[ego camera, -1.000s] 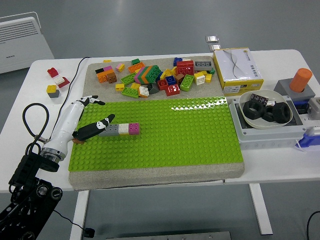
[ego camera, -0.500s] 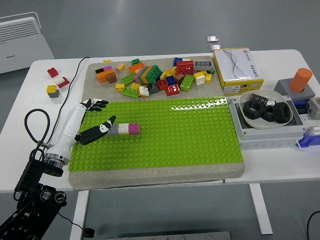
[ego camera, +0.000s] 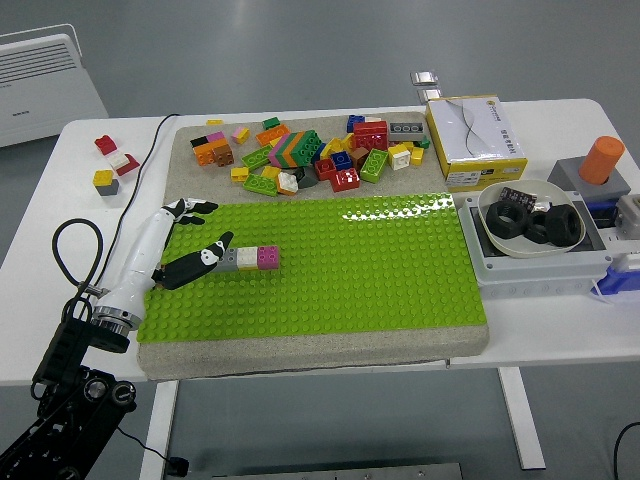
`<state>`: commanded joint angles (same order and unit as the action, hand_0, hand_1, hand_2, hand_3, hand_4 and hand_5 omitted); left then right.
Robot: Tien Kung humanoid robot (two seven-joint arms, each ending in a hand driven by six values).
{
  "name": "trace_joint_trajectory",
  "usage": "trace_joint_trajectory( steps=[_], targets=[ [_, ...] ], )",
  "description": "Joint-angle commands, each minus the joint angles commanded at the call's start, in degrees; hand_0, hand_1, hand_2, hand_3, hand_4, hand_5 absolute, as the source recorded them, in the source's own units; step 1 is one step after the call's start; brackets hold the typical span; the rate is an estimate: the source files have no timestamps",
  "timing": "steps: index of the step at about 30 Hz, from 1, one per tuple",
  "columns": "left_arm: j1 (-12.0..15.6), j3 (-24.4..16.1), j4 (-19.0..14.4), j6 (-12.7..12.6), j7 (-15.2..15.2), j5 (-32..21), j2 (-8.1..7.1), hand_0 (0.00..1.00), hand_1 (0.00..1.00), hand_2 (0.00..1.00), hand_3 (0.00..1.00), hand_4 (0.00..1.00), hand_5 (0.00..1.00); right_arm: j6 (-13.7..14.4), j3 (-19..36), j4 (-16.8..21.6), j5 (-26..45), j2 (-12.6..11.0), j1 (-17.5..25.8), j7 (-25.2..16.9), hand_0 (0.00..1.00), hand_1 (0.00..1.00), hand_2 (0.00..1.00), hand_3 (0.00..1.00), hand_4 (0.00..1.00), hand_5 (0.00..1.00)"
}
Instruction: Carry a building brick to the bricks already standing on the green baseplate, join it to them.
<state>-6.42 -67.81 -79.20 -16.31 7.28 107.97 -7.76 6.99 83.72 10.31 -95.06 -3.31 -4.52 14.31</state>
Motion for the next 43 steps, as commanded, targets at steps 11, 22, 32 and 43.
trace_joint_trajectory(
  steps=[11,22,32,43],
  targets=[
    [-0.5,0.3,-0.2,0.3,0.1,0.0,-0.56,0.735,0.671,0.726,0.69,0.737,0.407,0.2,-0.9,0.0,2.0,0.6,0.2,-0.1,0.672,0.678,0.758,0.81,0.863,0.998],
    [-0.2,0.3,-0.1,0.6,0.3,-0.2,-1.4,0.731,0.667,0.725,0.695,0.737,0.404,-0.3,-0.1,0.0,0.8,1.3,0.2,-0.3,0.669,0.676,0.757,0.808,0.858,0.998],
    [0.8,-0.9,-0.1,1.5,0.3,0.3,-1.55,0.729,0.669,0.662,0.641,0.56,0.165,-0.6,1.1,0.0,-0.6,1.2,0.5,-0.4,0.669,0.68,0.755,0.807,0.856,0.998],
    [3.3,-7.7,-3.9,12.8,-6.8,9.1,-7.56,0.912,0.893,0.859,0.741,0.673,0.151,-0.7,2.7,0.0,-2.0,0.5,0.4,-0.4,0.668,0.676,0.755,0.805,0.855,0.998]
  ],
)
